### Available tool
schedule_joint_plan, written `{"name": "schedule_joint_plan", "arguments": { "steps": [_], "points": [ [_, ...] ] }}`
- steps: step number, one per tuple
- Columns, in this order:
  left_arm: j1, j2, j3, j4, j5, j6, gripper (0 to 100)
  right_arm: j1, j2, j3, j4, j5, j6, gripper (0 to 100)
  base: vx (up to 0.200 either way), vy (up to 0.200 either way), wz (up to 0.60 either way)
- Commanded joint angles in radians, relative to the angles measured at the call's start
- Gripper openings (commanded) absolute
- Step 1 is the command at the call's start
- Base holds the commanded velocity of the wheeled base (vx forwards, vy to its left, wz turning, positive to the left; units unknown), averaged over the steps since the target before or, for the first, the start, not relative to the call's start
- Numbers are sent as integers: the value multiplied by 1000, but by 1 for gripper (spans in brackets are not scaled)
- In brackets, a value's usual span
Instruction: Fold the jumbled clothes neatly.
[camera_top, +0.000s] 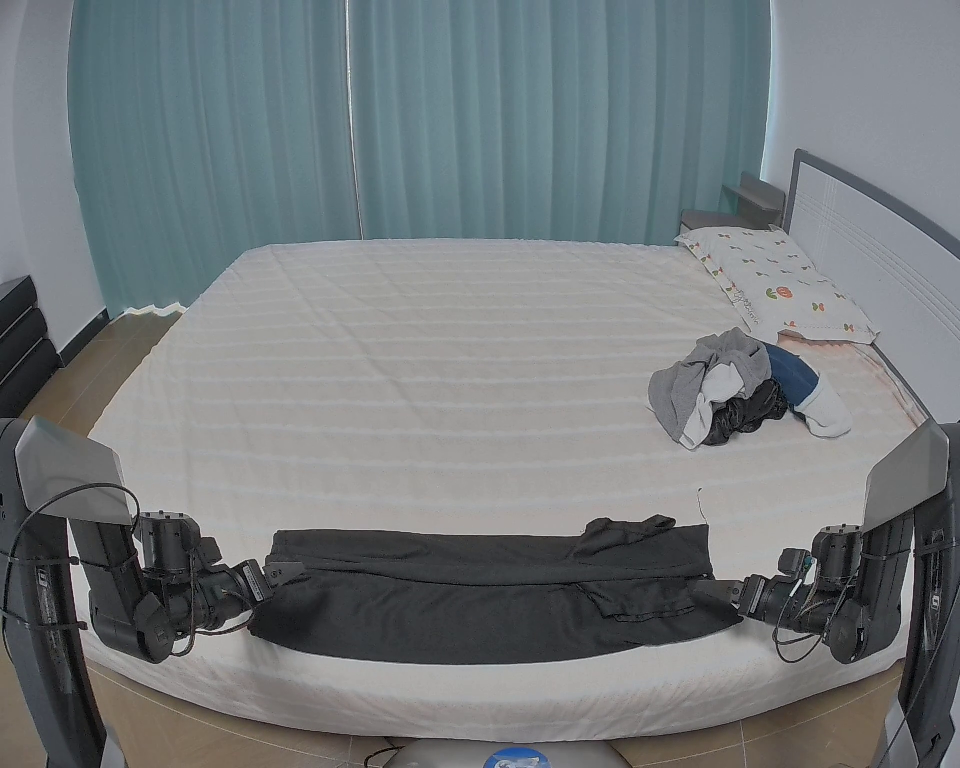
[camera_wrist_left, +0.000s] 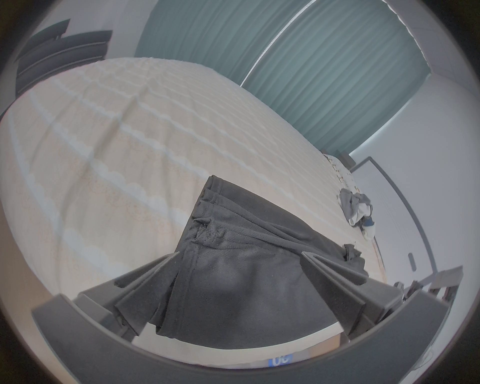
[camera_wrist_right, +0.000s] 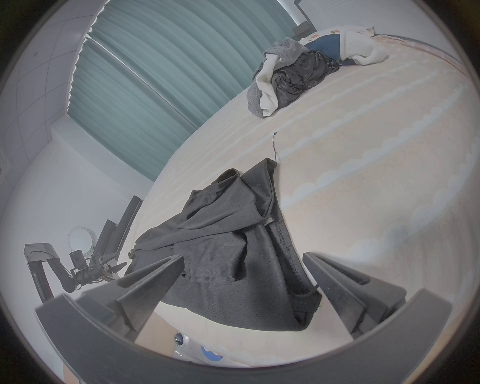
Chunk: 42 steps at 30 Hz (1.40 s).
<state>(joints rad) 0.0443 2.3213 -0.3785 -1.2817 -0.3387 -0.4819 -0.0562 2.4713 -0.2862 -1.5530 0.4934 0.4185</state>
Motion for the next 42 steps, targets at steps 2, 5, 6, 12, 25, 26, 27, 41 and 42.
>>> {"name": "schedule_joint_plan", "arguments": {
  "steps": [2,5,6,12,25,26,27,41,42],
  "points": [
    [-4,50,7,-34,3,45,100,9,8,5,-9,-1,2,100,0,0,0],
    [-4,63,13,-38,38,68,100,9,9,5,-9,-1,2,100,0,0,0],
    [-4,67,12,-38,58,80,100,7,9,5,-9,-1,2,100,0,0,0],
    [-4,89,12,-38,70,108,100,9,11,7,-9,1,2,100,0,0,0],
    [3,84,72,-50,78,115,0,9,11,2,-9,-1,2,100,0,0,0],
    [6,86,90,-71,78,115,0,9,11,2,-9,-3,2,100,0,0,0],
    [9,89,112,-102,78,115,0,9,9,1,-9,-3,2,100,0,0,0],
    [39,159,196,-275,79,166,0,13,11,-1,-9,-9,-6,100,0,0,0],
    [40,161,196,-277,79,164,0,12,11,1,-9,-9,-7,100,0,0,0]
  ]
}}
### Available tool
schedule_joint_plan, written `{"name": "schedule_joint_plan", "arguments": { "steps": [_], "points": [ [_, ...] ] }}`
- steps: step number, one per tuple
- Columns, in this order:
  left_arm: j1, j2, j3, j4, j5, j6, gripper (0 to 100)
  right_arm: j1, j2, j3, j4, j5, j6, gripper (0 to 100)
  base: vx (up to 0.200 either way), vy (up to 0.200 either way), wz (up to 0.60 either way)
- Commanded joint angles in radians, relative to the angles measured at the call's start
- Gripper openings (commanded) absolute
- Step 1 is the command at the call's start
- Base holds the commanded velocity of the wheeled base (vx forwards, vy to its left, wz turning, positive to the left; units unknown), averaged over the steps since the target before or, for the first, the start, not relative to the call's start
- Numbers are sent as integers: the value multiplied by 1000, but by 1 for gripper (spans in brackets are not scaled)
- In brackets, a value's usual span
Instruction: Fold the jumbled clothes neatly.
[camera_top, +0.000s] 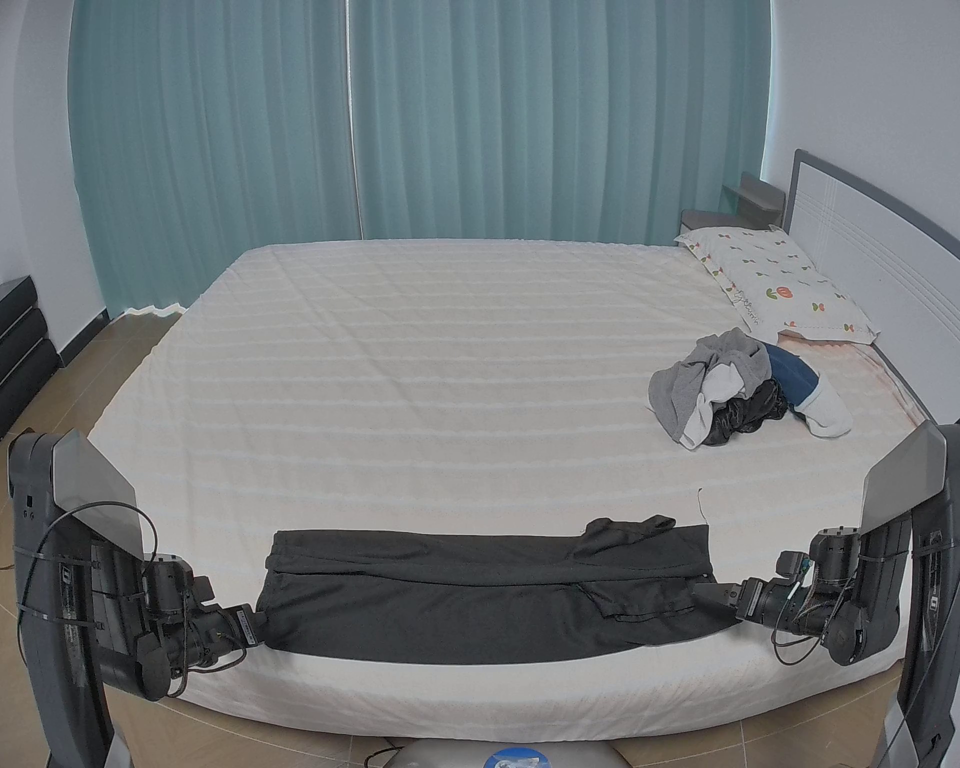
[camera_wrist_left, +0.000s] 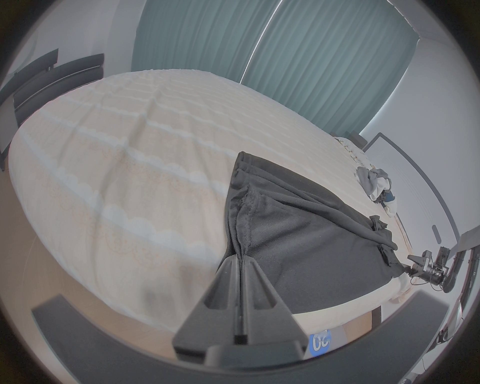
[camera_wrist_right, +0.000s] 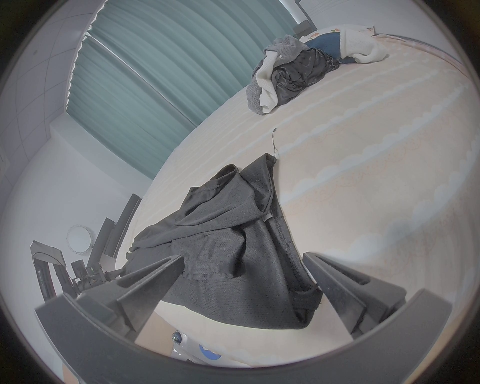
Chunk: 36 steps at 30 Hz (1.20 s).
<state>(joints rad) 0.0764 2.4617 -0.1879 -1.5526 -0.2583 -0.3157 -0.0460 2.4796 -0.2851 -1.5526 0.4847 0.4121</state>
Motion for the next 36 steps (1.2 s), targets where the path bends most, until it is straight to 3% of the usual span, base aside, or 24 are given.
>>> {"name": "schedule_joint_plan", "arguments": {
  "steps": [1,4,5,20,36],
  "points": [
    [8,22,5,-4,-1,-2,0,1,4,0,-9,0,-1,100,0,0,0],
    [8,23,5,-6,-1,-2,0,3,5,-2,-9,-1,-1,100,0,0,0],
    [8,23,5,-4,-2,-2,0,3,5,-2,-9,-1,-3,0,0,0,0],
    [43,20,5,-4,-16,-8,0,-23,-13,72,-9,-14,-27,0,0,0,0],
    [60,8,56,-6,-30,40,0,-81,-47,147,-8,38,-76,0,0,0,0]
  ]
}}
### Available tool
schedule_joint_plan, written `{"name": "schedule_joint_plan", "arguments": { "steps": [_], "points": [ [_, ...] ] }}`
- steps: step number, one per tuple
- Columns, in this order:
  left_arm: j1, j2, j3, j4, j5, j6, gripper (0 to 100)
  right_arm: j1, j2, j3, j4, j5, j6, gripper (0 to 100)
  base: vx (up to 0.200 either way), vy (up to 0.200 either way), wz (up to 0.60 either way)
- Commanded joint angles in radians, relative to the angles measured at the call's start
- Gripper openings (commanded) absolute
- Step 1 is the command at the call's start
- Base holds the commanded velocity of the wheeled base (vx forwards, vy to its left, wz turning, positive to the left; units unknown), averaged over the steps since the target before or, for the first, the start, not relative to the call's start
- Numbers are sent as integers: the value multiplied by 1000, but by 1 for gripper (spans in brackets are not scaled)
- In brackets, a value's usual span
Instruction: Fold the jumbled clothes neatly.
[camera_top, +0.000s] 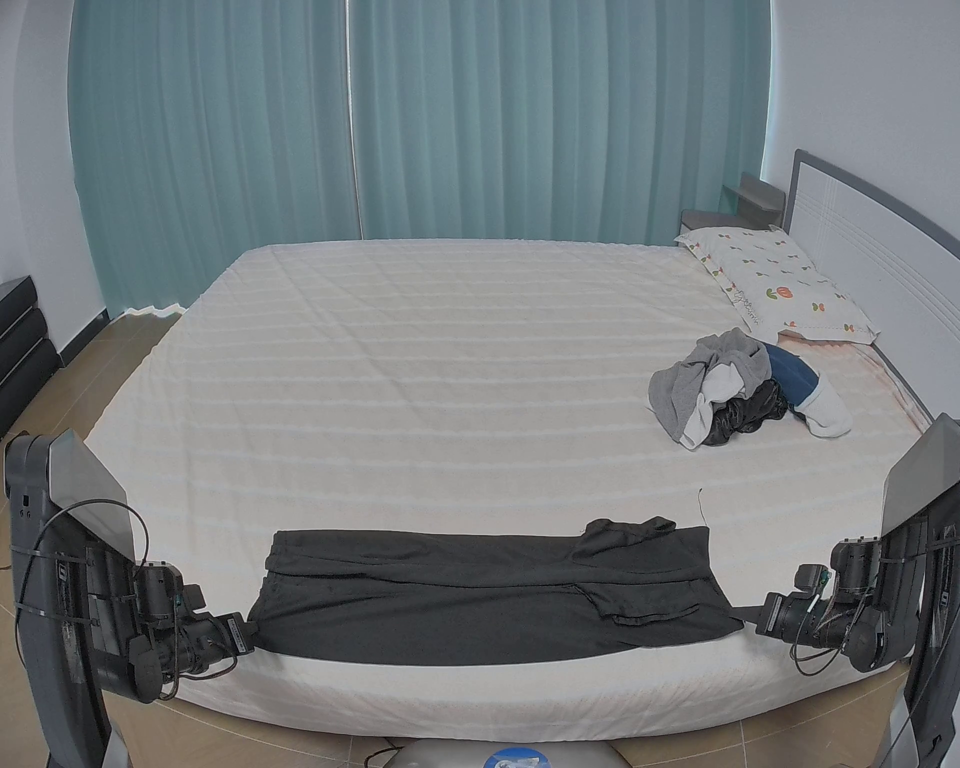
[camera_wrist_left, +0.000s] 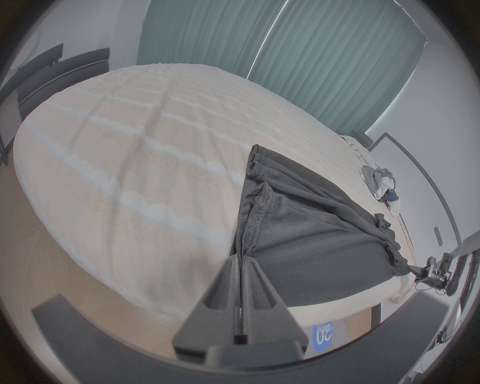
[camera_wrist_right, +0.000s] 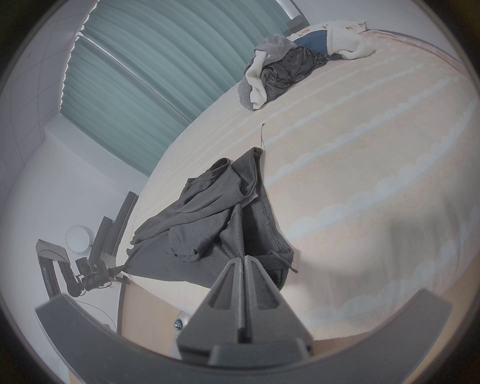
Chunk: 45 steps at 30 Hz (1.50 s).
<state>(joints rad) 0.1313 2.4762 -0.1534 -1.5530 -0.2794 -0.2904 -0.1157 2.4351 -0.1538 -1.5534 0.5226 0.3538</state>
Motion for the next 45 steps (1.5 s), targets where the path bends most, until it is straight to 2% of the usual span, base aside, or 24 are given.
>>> {"name": "schedule_joint_plan", "arguments": {
  "steps": [1,5,15,21,25,26,31,36,37,40,41,43,44,45],
  "points": [
    [5,-6,21,-6,-9,14,0,-12,-2,16,-7,1,-18,0,0,0,0],
    [21,-10,40,-6,-31,59,0,-24,9,37,-7,1,-61,0,0,0,0],
    [33,-5,55,-6,-34,82,0,-36,33,60,-7,1,-136,0,0,0,0],
    [33,-5,61,-7,-34,85,0,-36,38,60,-7,1,-145,0,0,0,0],
    [33,-3,77,-7,-35,125,0,-35,50,48,-8,1,-145,0,0,0,0],
    [33,-3,78,-7,-35,125,100,-35,50,46,-8,1,-145,100,0,0,0],
    [47,-11,74,-7,-49,125,100,-38,24,40,-10,10,-127,100,0,0,0],
    [68,-36,55,-7,-78,106,100,-38,-22,19,-10,13,-53,100,0,0,0],
    [73,-49,29,-7,-78,65,100,-35,-59,-1,-8,11,27,100,0,0,0],
    [62,-80,-28,-7,-77,-81,100,-18,-88,-24,-8,4,134,100,0,0,0],
    [50,-88,-49,-7,-70,-133,100,-5,-93,-29,-10,1,159,100,0,0,0],
    [50,-88,-49,-7,-70,-133,100,-5,-93,-29,-10,1,159,100,0,0,0],
    [4,-91,-95,-7,-55,-242,100,28,-110,-32,-8,-18,209,100,0,0,0],
    [-32,-89,-127,-6,-18,-300,100,61,-119,-33,-8,-49,247,100,0,0,0]
  ]
}}
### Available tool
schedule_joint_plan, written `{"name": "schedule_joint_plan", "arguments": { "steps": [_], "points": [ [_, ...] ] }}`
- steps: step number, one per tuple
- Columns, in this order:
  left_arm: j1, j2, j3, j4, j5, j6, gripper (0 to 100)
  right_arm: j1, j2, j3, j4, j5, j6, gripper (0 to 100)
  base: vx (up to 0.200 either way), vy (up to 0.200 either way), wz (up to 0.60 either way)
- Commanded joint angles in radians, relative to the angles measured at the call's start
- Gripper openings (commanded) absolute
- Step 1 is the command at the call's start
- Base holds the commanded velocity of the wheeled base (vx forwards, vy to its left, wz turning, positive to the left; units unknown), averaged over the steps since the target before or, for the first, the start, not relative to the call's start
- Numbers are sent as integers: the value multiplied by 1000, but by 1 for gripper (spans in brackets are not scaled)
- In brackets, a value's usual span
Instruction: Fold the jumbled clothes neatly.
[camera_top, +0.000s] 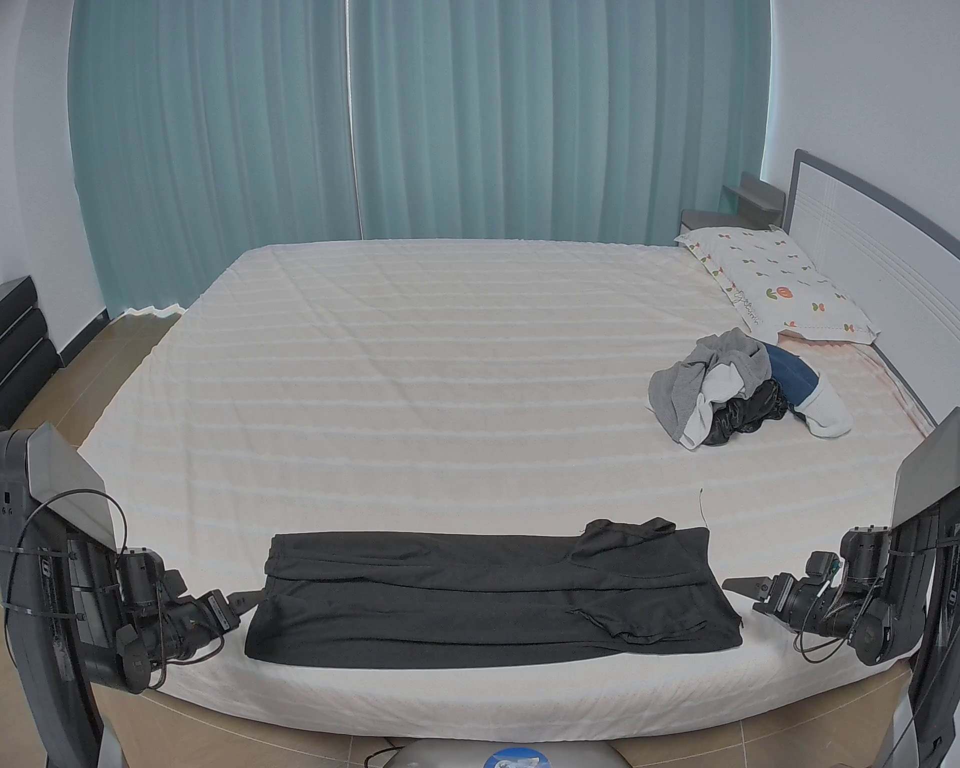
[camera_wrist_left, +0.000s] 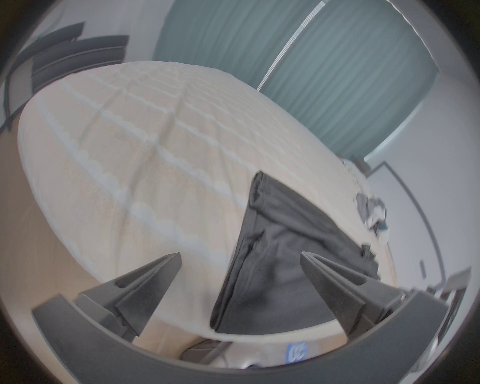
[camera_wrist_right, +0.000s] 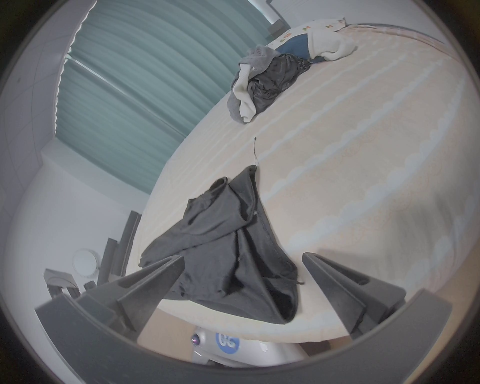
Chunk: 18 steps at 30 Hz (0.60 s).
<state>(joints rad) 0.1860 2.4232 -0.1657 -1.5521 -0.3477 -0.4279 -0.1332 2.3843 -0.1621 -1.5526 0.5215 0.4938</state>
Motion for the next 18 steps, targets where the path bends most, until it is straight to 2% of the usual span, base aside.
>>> {"name": "schedule_joint_plan", "arguments": {
  "steps": [1,2,5,6,7,10,13,18],
  "points": [
    [-94,-36,-123,-6,59,-172,100,86,-69,-27,-9,-52,115,100,0,0,0],
    [-135,-32,-172,6,113,-200,100,126,-69,-28,-9,-90,163,100,0,0,0],
    [-187,-9,-265,40,228,-226,100,181,-57,-51,-9,-156,235,100,0,0,0],
    [-189,-7,-271,43,233,-227,100,182,-57,-53,-9,-159,236,100,0,0,0],
    [-211,10,-325,70,292,-256,100,196,-39,-66,-9,-181,258,100,0,0,0],
    [-244,31,-391,81,378,-328,100,201,-2,-86,-9,-189,262,100,0,0,0],
    [-250,45,-399,81,388,-331,100,201,23,-93,-9,-192,261,100,0,0,0],
    [-250,43,-383,84,349,-325,100,201,29,-91,-9,-190,259,100,0,0,0]
  ]
}}
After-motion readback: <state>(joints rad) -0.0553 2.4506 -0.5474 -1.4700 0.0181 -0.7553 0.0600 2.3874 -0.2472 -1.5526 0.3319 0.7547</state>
